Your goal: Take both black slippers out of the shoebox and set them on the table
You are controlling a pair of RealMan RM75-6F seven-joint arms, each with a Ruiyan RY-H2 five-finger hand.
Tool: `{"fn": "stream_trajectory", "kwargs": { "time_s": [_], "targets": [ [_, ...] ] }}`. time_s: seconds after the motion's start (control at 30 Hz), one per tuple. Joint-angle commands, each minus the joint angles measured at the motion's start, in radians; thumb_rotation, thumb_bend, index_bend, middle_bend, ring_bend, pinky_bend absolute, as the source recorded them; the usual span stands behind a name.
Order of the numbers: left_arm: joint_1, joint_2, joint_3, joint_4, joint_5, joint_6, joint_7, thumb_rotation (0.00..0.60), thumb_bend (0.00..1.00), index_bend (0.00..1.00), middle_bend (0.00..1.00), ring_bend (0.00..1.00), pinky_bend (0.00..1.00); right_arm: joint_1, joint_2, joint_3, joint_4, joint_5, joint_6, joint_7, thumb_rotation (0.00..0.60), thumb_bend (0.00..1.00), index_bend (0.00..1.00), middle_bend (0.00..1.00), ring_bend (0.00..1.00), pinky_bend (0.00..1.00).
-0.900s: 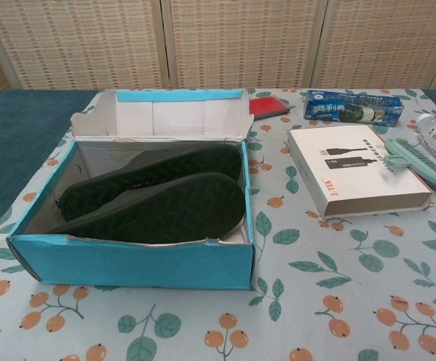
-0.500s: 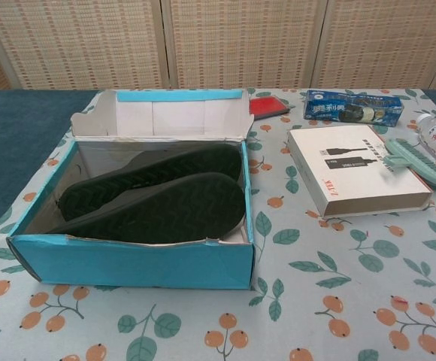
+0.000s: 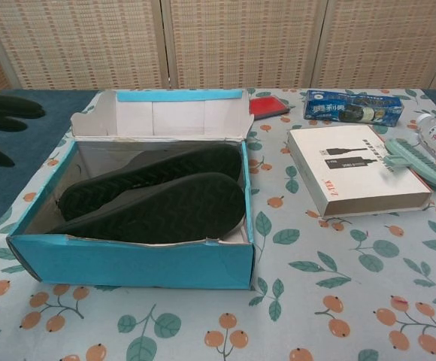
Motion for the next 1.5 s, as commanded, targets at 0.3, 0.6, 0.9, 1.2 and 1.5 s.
{"fn": "stream_trajectory", "kwargs": {
  "time_s": [0.3, 0.6, 0.9, 1.2, 1.5],
  "targets": [
    [-0.118, -0.242, -0.112, 0.03, -0.269, -0.186, 0.206, 0.6, 0.32, 0.0, 0.07, 0.06, 0.31, 0.003, 0.016, -0.001, -0.006, 0.036, -0.028, 0.013, 0.465, 0.21, 0.0, 0.0, 0.0, 0.0],
    [-0.144, -0.365, -0.152, 0.082, -0.374, -0.166, 0.38, 0.6, 0.31, 0.0, 0.07, 0.06, 0.32, 0.018, 0.028, 0.002, -0.014, 0.067, -0.062, 0.029, 0.464, 0.21, 0.0, 0.0, 0.0, 0.0],
    [-0.169, -0.41, -0.186, 0.118, -0.445, -0.137, 0.493, 0.6, 0.31, 0.0, 0.08, 0.06, 0.34, 0.028, 0.034, 0.007, -0.021, 0.094, -0.084, 0.035, 0.464, 0.21, 0.0, 0.0, 0.0, 0.0],
    [-0.204, -0.472, -0.193, 0.175, -0.529, -0.156, 0.559, 0.6, 0.31, 0.15, 0.16, 0.15, 0.51, 0.03, 0.039, 0.007, -0.022, 0.101, -0.086, 0.045, 0.465, 0.21, 0.0, 0.0, 0.0, 0.0],
    [-0.224, -0.506, -0.191, 0.197, -0.583, -0.124, 0.662, 0.6, 0.32, 0.2, 0.24, 0.28, 0.56, 0.028, 0.044, 0.008, -0.02, 0.106, -0.08, 0.056, 0.465, 0.21, 0.0, 0.0, 0.0, 0.0]
  ]
}}
